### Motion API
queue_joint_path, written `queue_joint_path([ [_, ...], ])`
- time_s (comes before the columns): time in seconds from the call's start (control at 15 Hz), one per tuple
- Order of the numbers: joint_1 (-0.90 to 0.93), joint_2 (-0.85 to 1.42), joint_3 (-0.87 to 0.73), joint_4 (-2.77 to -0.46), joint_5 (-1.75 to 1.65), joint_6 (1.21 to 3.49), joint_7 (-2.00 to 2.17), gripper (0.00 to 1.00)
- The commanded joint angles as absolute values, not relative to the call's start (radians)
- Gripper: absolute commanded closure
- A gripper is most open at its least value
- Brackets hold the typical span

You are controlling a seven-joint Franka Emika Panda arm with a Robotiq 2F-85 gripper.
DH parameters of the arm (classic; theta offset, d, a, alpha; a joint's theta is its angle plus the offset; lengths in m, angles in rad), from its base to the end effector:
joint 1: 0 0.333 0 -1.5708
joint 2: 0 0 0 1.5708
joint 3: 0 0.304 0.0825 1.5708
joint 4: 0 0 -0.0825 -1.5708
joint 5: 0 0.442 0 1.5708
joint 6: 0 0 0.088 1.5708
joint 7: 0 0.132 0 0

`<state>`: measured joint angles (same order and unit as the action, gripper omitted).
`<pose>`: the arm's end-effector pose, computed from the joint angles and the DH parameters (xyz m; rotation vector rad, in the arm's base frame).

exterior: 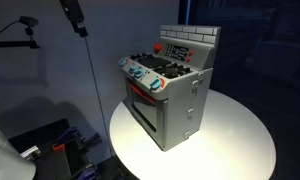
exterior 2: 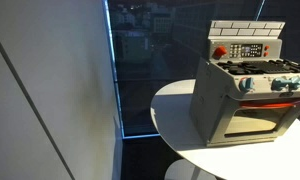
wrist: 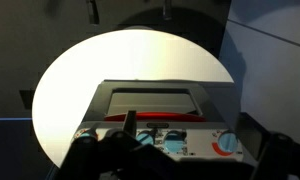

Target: Press the top button on the right side of the stove

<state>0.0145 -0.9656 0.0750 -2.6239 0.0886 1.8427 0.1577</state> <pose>0.3537 0.0400 0.5028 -3.0791 0.1707 -0.2775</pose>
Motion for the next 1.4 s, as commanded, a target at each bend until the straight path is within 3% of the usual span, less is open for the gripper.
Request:
queue_joint_path([
  [0.0,0.011,-0.965,0.077,-2.621,0.091,1.84,0.155,0.0],
  [0.6,0.008,-0.923,0.073,-2.581,0.098,1.827,0.161,0.0],
  [1.33,-0.045,-0.705,0.081,-2.363,0.077,1.848,0.217,0.0],
])
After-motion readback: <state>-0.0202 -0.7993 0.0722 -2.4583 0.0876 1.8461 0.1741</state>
